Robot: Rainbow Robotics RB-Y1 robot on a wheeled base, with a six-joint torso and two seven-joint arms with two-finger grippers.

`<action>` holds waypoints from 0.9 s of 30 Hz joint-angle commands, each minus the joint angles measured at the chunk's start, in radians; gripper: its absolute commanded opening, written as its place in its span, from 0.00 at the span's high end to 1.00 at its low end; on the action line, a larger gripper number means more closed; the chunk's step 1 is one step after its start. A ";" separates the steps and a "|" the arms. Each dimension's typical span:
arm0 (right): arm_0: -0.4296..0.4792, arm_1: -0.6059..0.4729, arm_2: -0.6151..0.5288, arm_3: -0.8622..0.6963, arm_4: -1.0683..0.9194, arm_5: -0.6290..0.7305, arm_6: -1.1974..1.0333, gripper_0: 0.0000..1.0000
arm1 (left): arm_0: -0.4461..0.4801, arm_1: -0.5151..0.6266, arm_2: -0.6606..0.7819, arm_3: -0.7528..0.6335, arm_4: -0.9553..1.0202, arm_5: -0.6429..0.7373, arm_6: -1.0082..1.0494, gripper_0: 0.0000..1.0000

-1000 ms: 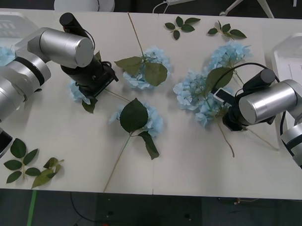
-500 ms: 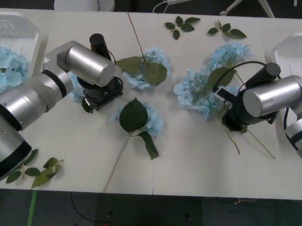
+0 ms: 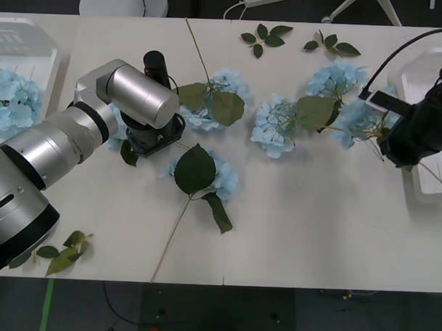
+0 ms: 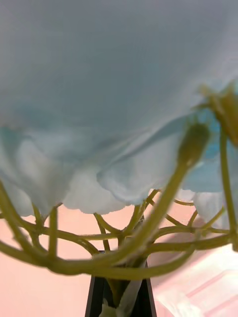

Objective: Place the red flowers into the right box and the blue flowers into the left box. If a person shows an open palm, hand one flower to the person first, then continue sorting.

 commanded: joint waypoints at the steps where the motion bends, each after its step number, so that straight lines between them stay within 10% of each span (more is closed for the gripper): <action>1: 0.015 -0.104 -0.103 -0.080 -0.082 0.001 0.031 1.00 | -0.032 -0.022 -0.017 0.026 -0.011 0.003 -0.056 0.99; 14: 0.179 -0.061 -0.482 -0.197 -0.545 -0.119 0.204 1.00 | -0.032 -0.014 -0.017 0.054 -0.043 -0.009 -0.101 1.00; 27: 0.113 0.136 -0.301 -0.353 -0.717 -0.550 0.213 1.00 | -0.033 0.153 0.094 -0.170 -0.088 0.086 -0.280 1.00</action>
